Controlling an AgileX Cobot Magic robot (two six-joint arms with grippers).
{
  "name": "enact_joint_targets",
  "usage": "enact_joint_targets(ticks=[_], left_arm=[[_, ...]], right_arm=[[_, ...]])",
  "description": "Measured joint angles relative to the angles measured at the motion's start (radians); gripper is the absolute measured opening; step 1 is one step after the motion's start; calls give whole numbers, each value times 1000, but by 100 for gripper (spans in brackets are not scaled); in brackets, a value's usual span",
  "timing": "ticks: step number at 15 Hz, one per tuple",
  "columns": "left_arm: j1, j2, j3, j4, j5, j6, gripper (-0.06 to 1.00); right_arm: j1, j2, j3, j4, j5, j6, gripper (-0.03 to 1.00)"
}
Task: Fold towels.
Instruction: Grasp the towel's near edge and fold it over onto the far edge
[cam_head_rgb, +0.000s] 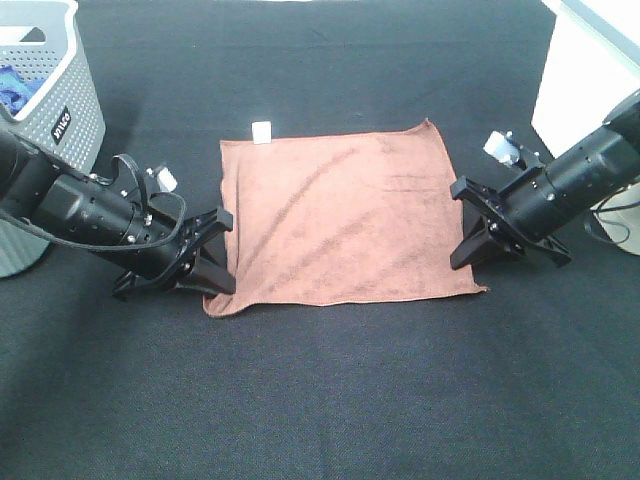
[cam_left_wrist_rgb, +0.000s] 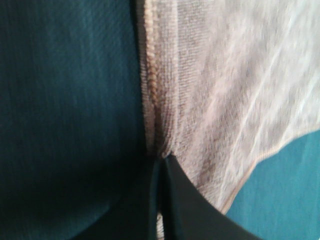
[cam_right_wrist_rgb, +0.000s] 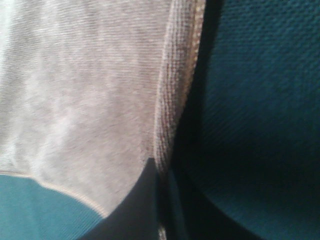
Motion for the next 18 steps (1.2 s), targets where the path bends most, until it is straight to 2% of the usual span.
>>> enact_joint_targets(ticks=[1,2,3,5,9,11,14,15,18], left_arm=[[0,-16,7,43,2,-18,0],[0,-16,7,43,2,-18,0],[0,-48,21,77,3,-32,0],[0,-142,71,139,8,-72,0],[0,-250,224,172,16,-86,0],[0,-303,258,175,16,-86,0],[0,-323,258,174,1,-85,0],[0,-338,247,175,-32,-76,0],[0,-352,190,174,-121,-76,0]], right_arm=[[0,-20,5,-7,14,10,0],[0,-20,5,-7,14,10,0],[1,-46,21,-21,24,27,0],[1,-113,93,-39,38,34,0],[1,-208,248,-42,42,34,0],[1,-228,290,-43,43,34,0],[1,-243,288,-33,37,29,0],[1,-255,268,-19,33,14,0],[6,-243,119,4,19,-3,0]])
